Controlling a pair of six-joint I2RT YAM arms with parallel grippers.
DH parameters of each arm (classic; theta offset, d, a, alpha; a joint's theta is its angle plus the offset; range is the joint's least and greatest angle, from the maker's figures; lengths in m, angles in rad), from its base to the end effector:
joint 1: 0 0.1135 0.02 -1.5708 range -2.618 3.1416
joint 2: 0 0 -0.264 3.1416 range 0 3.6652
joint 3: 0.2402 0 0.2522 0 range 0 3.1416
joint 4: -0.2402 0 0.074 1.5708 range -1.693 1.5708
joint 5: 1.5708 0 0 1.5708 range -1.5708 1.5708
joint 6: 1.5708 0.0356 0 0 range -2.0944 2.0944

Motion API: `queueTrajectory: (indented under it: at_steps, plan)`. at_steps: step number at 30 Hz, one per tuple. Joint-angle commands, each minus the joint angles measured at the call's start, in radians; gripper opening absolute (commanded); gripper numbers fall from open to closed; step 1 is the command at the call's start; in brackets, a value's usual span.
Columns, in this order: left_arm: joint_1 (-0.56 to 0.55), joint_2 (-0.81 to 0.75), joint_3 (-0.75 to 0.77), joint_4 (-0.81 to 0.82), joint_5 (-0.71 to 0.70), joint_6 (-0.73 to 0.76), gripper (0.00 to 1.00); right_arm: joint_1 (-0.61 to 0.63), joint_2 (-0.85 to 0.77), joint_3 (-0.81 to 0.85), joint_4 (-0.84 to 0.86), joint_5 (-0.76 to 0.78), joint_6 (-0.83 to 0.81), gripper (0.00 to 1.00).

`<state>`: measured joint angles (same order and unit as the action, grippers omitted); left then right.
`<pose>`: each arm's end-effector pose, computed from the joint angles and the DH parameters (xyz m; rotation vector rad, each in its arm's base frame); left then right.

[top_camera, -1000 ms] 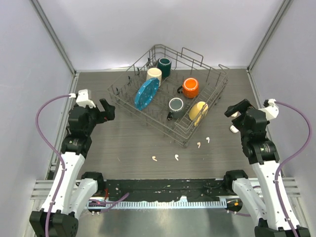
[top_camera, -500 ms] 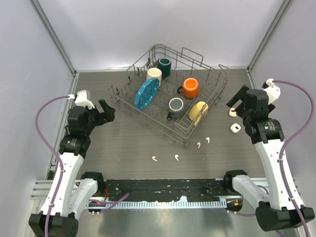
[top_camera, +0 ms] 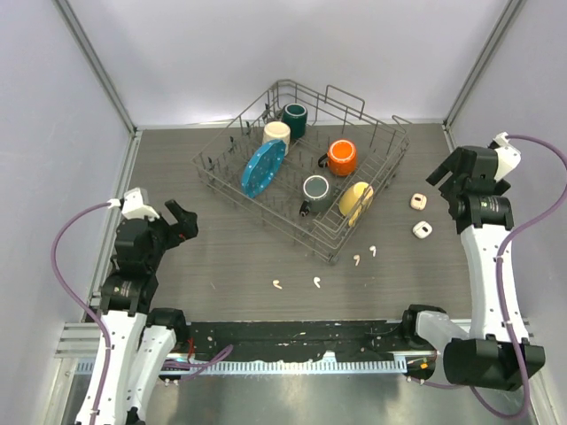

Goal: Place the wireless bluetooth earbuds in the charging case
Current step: Pick up the charging case at the center of the board.

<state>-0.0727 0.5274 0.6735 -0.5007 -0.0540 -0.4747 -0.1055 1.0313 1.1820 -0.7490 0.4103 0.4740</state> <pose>0.1280 -0.0074 0.3034 -0.4224 1.8910 -0.3141 0.2030 -0.0358 0.3760 0.8249 1.9549 -0.2272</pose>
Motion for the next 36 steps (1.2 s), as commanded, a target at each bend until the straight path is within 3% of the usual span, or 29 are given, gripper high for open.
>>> queueTrajectory:
  at_steps: [1, 5, 11, 20, 36]
  plan:
    - [-0.001, -0.009, -0.011, -0.021, -0.027, -0.027, 1.00, -0.111, 0.042, 0.031, -0.004, -0.184, 0.048, 0.88]
    - [-0.002, -0.018, -0.012, -0.036, -0.038, -0.027, 1.00, -0.243, 0.110, -0.034, 0.019, -0.367, 0.006, 0.83]
    - [-0.002, -0.027, -0.029, -0.016, -0.035, -0.033, 1.00, -0.253, 0.236, -0.124, 0.112, -0.491, -0.067, 0.79]
    - [-0.002, 0.005, -0.034, -0.004, 0.036, -0.033, 1.00, -0.226, 0.384, -0.174, 0.246, -0.417, -0.094, 0.76]
    - [-0.001, 0.037, -0.032, -0.002, 0.040, -0.033, 1.00, -0.132, 0.602, -0.148, 0.480, -0.214, -0.075, 0.67]
